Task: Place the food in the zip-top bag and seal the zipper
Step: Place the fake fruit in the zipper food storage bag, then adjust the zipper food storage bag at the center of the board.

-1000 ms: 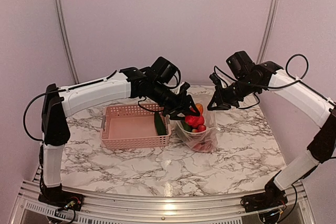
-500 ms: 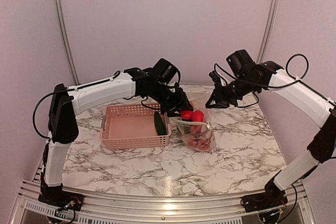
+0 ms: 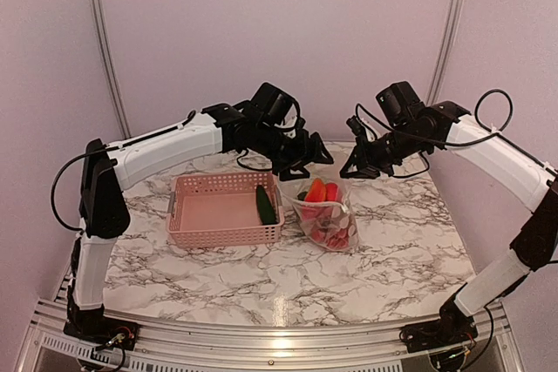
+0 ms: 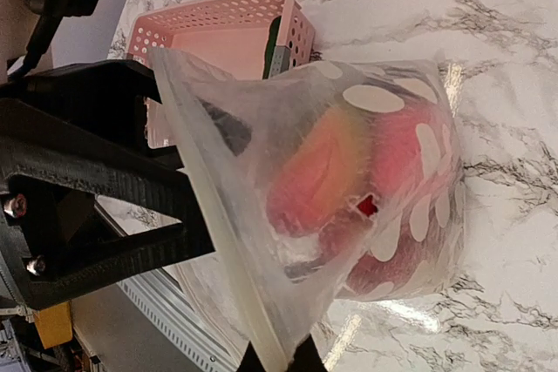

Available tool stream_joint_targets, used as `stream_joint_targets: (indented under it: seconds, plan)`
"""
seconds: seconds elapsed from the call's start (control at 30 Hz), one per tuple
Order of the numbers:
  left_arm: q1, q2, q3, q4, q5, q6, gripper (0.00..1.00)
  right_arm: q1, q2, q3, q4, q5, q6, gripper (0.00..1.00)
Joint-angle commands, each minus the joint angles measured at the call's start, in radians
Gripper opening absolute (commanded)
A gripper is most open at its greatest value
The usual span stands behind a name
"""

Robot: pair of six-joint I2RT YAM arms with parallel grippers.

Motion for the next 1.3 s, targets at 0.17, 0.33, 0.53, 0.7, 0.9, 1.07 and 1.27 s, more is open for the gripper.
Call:
stream_joint_targets:
  seconds: [0.17, 0.33, 0.53, 0.7, 0.9, 1.07, 1.27]
  plan:
    - [-0.006, -0.187, -0.043, 0.028, -0.015, 0.193, 0.72, -0.008, -0.008, 0.059, 0.031, -0.007, 0.006, 0.00]
    - [-0.006, -0.266, -0.059, -0.030, -0.226, 0.276, 0.71, -0.009, -0.003, 0.058, 0.040, -0.017, 0.003, 0.00]
    - [-0.005, -0.335, -0.227, -0.052, -0.414, 0.302, 0.68, -0.008, 0.014, 0.071, 0.038, -0.033, -0.008, 0.00]
    - [-0.007, -0.363, -0.369, -0.015, -0.471, 0.298, 0.57, -0.008, 0.025, 0.070, 0.032, -0.035, -0.017, 0.00]
    - [-0.022, -0.361, -0.460, 0.124, -0.289, 0.340, 0.63, -0.008, 0.025, 0.059, 0.031, -0.048, -0.019, 0.00]
    - [-0.041, -0.292, -0.405, 0.071, -0.253, 0.333, 0.67, -0.008, 0.027, 0.065, 0.021, -0.053, -0.022, 0.00]
    - [-0.042, -0.244, -0.368, 0.004, -0.294, 0.268, 0.50, -0.008, 0.035, 0.082, 0.005, -0.054, -0.025, 0.00]
